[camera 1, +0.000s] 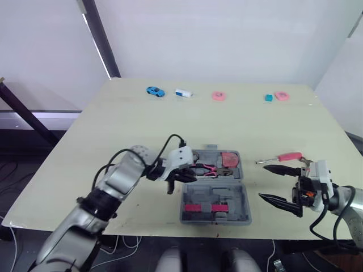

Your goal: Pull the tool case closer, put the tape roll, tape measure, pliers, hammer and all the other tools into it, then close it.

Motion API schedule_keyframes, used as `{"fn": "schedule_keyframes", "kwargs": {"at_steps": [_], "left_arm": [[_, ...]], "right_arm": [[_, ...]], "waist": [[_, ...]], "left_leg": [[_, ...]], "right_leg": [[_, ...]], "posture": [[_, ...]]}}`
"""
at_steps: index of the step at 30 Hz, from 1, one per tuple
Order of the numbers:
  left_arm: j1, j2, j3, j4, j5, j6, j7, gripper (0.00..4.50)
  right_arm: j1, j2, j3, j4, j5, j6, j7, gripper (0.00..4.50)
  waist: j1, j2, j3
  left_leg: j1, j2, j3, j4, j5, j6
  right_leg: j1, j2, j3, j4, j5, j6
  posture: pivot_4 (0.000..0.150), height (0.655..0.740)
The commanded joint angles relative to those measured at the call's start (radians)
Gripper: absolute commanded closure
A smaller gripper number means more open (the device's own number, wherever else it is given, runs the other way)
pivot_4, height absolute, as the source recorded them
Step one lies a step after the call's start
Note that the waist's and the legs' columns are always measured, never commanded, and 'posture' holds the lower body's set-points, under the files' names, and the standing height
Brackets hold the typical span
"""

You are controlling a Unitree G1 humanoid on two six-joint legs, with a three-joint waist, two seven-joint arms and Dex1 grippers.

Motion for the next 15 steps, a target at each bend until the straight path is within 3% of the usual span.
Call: {"fn": "schedule_keyframes", "kwargs": {"at_steps": [1,15], "left_arm": [[-0.043,-0.019,-0.043,-0.004,0.024,0.038,-0.029,4.39],[-0.093,-0.089,-0.129,0.086,0.115,0.03,-0.049,4.39]], "right_arm": [[0.017,-0.005,-0.039,-0.03,0.008,-0.021,-0.006,0.0],[0.041,0.002,-0.055,-0.013,-0.017,-0.055,-0.028,0.0]], "waist": [[-0.002,0.0,0.0],[0.0,0.0,0.0]], "left_leg": [[0.0,0.0,0.0,0.0,0.0,0.0],[-0.001,0.0,-0.001,0.001,0.0,0.0]], "right_leg": [[0.0,0.0,0.0,0.0,0.0,0.0],[0.0,0.001,0.0,0.0,0.0,0.0]], "posture": [[0.15,0.74],[0.15,0.74]]}}
